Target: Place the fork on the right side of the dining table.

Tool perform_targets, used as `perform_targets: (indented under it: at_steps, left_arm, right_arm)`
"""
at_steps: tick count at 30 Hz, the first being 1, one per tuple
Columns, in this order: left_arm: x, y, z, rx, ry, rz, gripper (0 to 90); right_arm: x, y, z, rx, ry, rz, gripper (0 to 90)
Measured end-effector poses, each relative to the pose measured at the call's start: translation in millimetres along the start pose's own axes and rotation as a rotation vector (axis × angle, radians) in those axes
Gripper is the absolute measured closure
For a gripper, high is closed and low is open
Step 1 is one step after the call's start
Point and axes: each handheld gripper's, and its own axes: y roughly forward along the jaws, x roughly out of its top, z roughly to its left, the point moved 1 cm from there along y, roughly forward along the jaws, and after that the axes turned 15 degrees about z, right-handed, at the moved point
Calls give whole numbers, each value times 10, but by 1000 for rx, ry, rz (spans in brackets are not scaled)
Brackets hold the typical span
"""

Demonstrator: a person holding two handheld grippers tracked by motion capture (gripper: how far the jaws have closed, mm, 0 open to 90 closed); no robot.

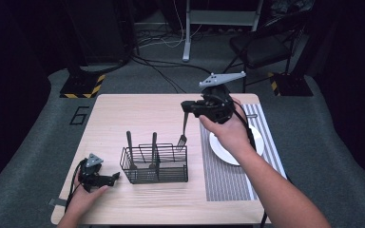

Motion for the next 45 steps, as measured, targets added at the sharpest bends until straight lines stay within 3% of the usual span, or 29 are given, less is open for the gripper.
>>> perform_targets:
  at_steps: [11,19,27,41,45]
  left_arm:
    - [0,0,0,0,0,-1,2]
    - [0,0,0,0,0,0,1]
    - [0,0,0,0,0,0,2]
    - [0,0,0,0,0,0,1]
    - [0,0,-1,0,-1,-1,2]
  right_arm:
    - [-132,-298,-227,-83,43,-20,869]
    - [-282,-386,-350,-115,73,-29,868]
    - [-467,-346,-408,-136,86,-21,868]
    - [-844,-202,-480,-132,144,-31,868]
    - [-971,-160,-491,-157,147,-22,868]
